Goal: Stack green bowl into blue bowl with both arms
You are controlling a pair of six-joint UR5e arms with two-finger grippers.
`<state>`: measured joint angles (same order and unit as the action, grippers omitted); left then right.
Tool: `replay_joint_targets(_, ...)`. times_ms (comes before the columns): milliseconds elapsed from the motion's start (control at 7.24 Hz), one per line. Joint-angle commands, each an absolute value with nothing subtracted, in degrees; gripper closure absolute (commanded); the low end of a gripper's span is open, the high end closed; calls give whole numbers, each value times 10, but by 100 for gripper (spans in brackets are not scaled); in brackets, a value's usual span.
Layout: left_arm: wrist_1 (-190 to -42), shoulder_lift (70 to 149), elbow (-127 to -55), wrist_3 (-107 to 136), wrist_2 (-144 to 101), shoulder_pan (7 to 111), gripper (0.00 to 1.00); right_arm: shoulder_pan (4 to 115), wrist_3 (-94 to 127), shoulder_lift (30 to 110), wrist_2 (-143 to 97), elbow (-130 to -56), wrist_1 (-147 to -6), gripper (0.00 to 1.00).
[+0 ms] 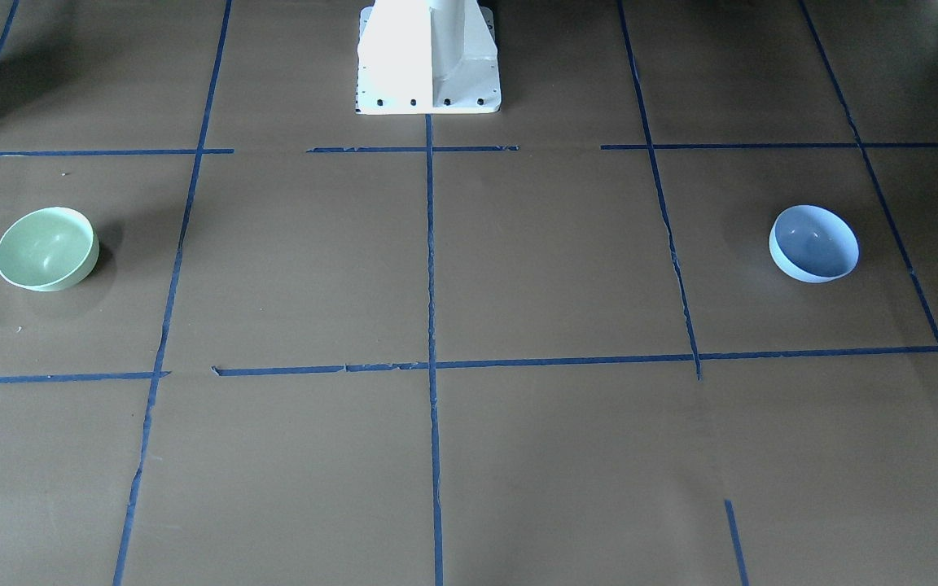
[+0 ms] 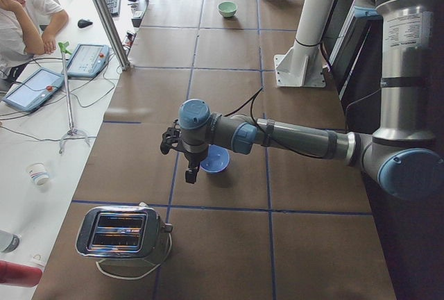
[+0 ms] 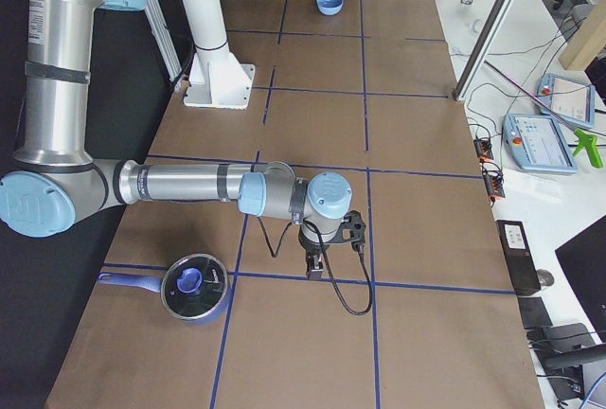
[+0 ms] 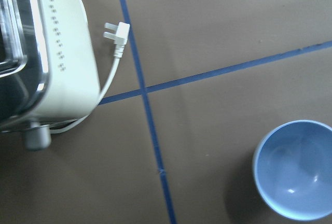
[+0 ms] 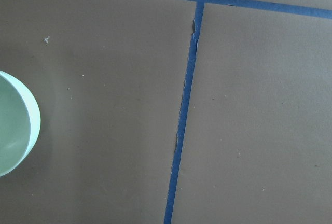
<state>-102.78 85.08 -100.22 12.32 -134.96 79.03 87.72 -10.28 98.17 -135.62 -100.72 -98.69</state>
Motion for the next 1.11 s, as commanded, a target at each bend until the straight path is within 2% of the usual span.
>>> replay_joint_targets(0, -1265, 847, -889, 291, -1349, 718, 0, 876, -103, 982, -1356, -1006, -987, 0)
replay_joint_targets(138, -1354, 847, -862, 387, -1337, 672, 0, 876, -103, 982, -1356, -1006, -987, 0)
replay_joint_targets(415, -1377, 847, -860, 443, -1279, 607, 0, 876, -104, 983, -1356, -1005, -987, 0)
replay_joint_targets(553, -1377, 847, -860, 445, -1266, 599, 9, 876, -104, 983, -1355, -1005, -987, 0)
replay_joint_targets(691, -1376, 847, -860, 455, -1266, 599, 74, 876, -104, 983, -1355, -1005, -987, 0)
replay_joint_targets(829, -1378, 847, -861, 456, -1272, 599, 93, 876, -104, 983, -1355, -1005, -987, 0)
replay_joint_targets(967, -1378, 846, -862, 455, -1272, 599, 97, 876, -104, 983, -1355, -1004, -987, 0)
